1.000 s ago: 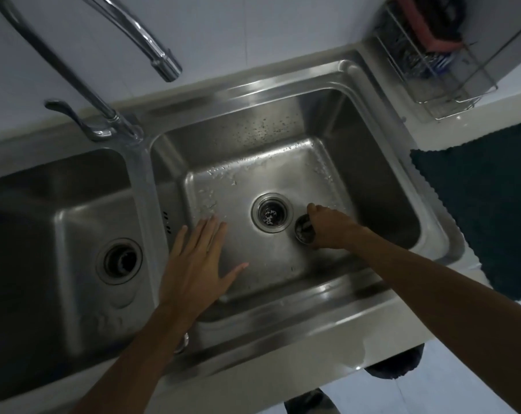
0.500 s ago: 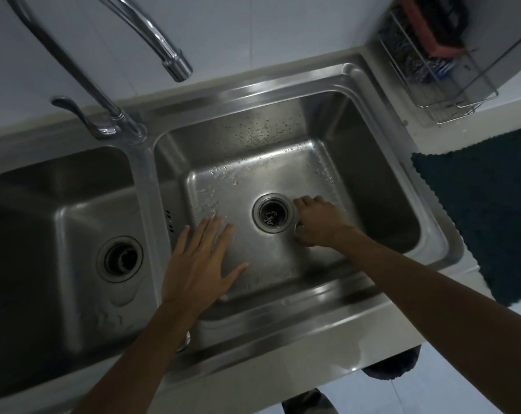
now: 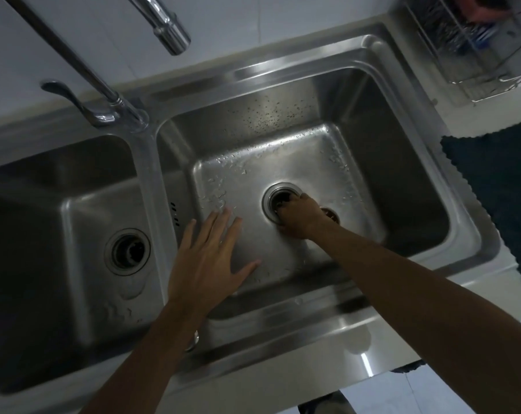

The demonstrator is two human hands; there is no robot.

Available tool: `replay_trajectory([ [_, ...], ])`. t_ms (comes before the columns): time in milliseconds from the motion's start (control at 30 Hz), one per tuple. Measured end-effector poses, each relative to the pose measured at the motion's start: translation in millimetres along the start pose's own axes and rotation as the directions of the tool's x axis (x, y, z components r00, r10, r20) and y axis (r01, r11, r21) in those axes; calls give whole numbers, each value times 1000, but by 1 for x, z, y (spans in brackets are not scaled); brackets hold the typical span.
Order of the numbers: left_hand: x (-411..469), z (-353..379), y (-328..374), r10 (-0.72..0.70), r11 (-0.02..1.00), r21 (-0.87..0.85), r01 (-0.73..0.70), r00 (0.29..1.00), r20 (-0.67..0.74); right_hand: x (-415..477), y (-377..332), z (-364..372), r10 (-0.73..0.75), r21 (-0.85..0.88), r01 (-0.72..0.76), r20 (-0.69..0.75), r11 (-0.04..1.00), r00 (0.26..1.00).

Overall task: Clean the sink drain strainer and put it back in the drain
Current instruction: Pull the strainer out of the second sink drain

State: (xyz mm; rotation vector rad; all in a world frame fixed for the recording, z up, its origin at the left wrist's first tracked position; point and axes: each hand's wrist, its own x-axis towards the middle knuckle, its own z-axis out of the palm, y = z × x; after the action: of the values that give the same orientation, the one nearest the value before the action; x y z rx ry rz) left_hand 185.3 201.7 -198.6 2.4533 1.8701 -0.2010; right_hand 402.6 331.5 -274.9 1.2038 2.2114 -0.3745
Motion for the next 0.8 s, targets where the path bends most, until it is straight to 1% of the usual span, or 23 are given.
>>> replay_trajectory([
  [67,0,-1,0,-3,1000,-6,3,1000,-4,2,-2,1,13,24,-14,20,1000,1000],
  [133,0,-2,0,-5,1000,-5,5,1000,1,4,-2,0,19,38,-19,-9,999,1000],
  [300,1,-5,1,-3,1000,-5,3,1000,23,7,-3,-7,63,51,-55,-150,997,987],
  [400,2,-8,1,-7,1000,-4,8,999,53,4,-4,-7,81,60,-67,-269,996,960],
  [467,2,-8,1,-8,1000,-5,9,998,61,0,-3,-6,88,100,-58,-330,993,940],
  [533,2,-8,1,-10,1000,-11,11,999,52,-3,-2,-7,91,165,-41,-308,985,947],
  [633,1,-7,2,-13,1000,-21,14,999,36,-8,1,-9,82,217,-38,-199,975,977],
  [700,1,-7,2,-13,1000,-24,14,999,31,-12,1,-11,92,272,-30,-218,962,972],
  [800,1,-7,2,-10,1000,-21,11,999,32,-21,-4,-12,109,374,9,-293,927,950],
])
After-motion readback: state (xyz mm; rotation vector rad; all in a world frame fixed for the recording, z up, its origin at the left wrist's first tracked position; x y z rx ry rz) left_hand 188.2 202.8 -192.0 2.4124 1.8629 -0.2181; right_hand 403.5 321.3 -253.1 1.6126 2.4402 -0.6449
